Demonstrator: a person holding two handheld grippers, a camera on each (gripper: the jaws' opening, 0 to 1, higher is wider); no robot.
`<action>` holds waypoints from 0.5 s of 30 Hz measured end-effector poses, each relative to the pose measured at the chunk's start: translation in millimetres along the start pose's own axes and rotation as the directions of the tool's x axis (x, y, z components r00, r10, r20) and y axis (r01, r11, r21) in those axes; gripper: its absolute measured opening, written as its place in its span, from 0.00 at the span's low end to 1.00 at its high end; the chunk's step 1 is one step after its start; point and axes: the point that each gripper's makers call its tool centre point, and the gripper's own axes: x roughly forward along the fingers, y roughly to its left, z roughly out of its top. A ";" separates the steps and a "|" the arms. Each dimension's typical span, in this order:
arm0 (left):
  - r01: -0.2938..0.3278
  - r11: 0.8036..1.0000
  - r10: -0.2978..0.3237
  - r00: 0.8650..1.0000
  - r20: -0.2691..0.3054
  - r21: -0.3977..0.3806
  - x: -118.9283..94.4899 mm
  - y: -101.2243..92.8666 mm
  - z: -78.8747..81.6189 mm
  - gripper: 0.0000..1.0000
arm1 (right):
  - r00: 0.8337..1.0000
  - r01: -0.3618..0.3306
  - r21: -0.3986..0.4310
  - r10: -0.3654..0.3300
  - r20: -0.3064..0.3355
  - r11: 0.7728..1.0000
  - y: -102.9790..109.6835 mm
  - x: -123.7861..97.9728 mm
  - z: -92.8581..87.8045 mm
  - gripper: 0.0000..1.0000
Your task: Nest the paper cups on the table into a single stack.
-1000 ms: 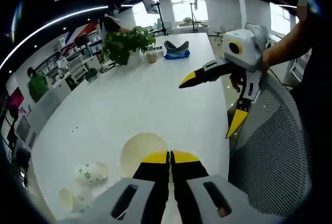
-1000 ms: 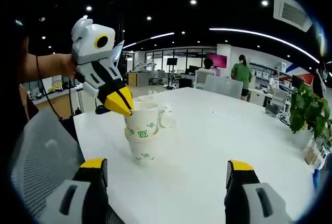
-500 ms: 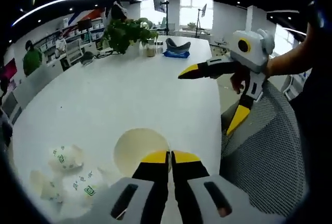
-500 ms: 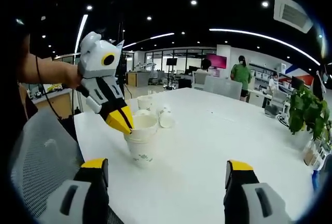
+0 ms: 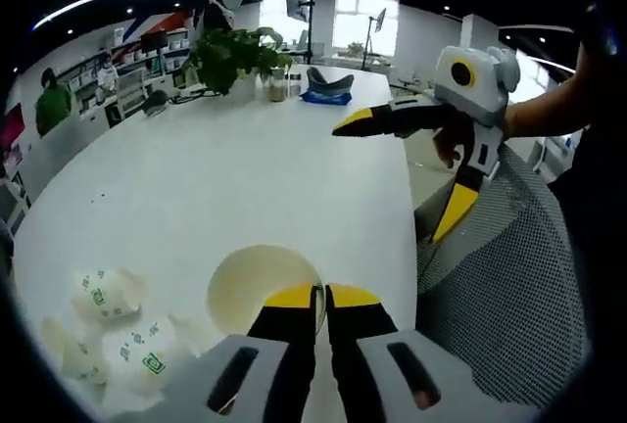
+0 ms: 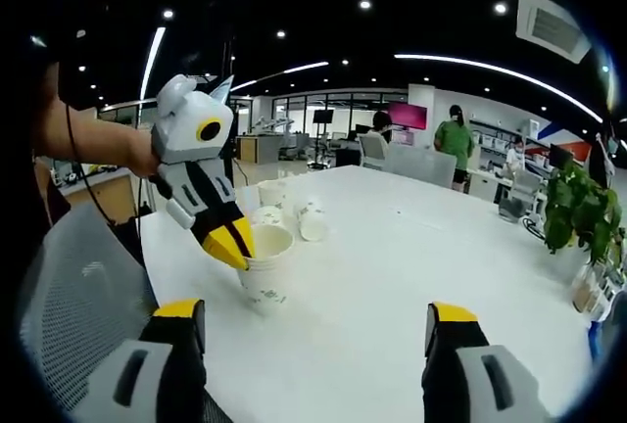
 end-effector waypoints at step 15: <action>-0.020 0.986 0.027 0.999 -0.043 0.164 6.9 -2.7 -3.3 0.03 | 1.000 0.011 0.009 -0.011 0.009 1.000 -2.9 -0.8 1.5 0.94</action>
